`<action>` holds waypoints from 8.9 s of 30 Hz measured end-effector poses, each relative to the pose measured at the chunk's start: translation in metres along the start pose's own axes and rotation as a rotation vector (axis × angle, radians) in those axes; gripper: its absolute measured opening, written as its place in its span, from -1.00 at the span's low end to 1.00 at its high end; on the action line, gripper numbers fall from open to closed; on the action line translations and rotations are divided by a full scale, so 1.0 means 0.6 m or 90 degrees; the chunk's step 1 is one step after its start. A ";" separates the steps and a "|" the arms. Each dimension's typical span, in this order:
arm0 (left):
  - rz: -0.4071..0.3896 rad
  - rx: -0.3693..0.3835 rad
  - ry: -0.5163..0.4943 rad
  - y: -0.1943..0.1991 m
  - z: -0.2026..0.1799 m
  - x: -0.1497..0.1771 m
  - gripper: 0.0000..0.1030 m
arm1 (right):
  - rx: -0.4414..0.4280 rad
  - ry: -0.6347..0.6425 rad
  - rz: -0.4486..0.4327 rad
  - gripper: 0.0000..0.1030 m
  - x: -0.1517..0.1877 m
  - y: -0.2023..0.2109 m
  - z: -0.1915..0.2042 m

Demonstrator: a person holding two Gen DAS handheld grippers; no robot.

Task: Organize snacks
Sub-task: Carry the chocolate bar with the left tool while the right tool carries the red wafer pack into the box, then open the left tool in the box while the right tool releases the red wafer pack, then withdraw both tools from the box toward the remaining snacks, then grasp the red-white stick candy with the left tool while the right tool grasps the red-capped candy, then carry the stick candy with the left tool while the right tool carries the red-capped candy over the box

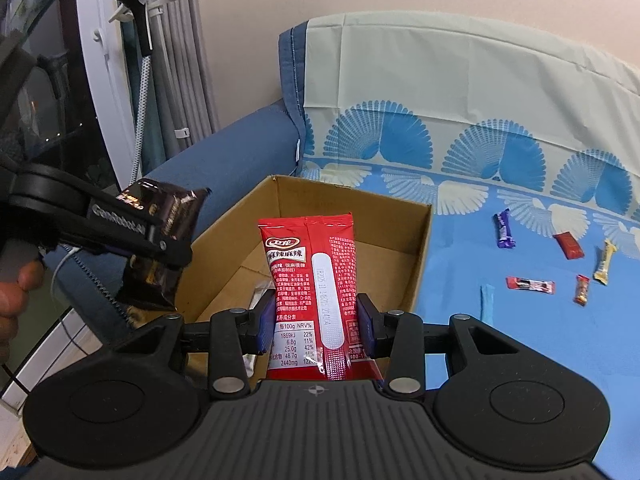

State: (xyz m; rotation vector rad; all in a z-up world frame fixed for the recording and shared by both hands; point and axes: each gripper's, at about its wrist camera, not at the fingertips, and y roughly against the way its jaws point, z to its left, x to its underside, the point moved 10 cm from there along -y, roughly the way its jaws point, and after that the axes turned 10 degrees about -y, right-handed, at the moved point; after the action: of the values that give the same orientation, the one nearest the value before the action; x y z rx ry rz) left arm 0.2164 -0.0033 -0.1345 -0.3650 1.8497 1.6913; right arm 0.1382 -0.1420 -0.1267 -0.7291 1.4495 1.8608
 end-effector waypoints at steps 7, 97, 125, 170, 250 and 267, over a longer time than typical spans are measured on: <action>0.040 -0.015 -0.004 -0.078 0.013 -0.014 -0.24 | -0.005 -0.008 0.034 -0.17 -0.001 -0.079 -0.003; -0.047 -0.112 -0.096 0.174 -0.068 0.159 0.99 | -0.002 -0.059 -0.055 0.98 0.073 0.200 0.009; 0.056 0.022 -0.349 -0.228 -0.520 -0.125 0.99 | 0.264 -0.305 -0.070 0.98 0.013 0.065 -0.562; 0.090 0.180 -0.388 -0.499 -0.678 -0.181 -0.78 | 0.311 -0.209 0.001 -0.63 -0.027 -0.291 -0.792; -0.011 0.019 -0.145 0.188 -0.140 0.192 -0.78 | 0.017 -0.047 -0.048 -0.63 0.107 0.220 -0.021; 0.027 0.026 -0.122 0.134 -0.118 0.180 -0.78 | 0.036 -0.046 -0.006 -0.63 0.110 0.175 -0.031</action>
State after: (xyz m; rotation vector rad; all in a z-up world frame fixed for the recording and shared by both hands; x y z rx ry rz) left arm 0.0686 -0.0395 -0.1333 -0.1427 1.7597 1.6514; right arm 0.0154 -0.1674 -0.1181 -0.6339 1.4443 1.8134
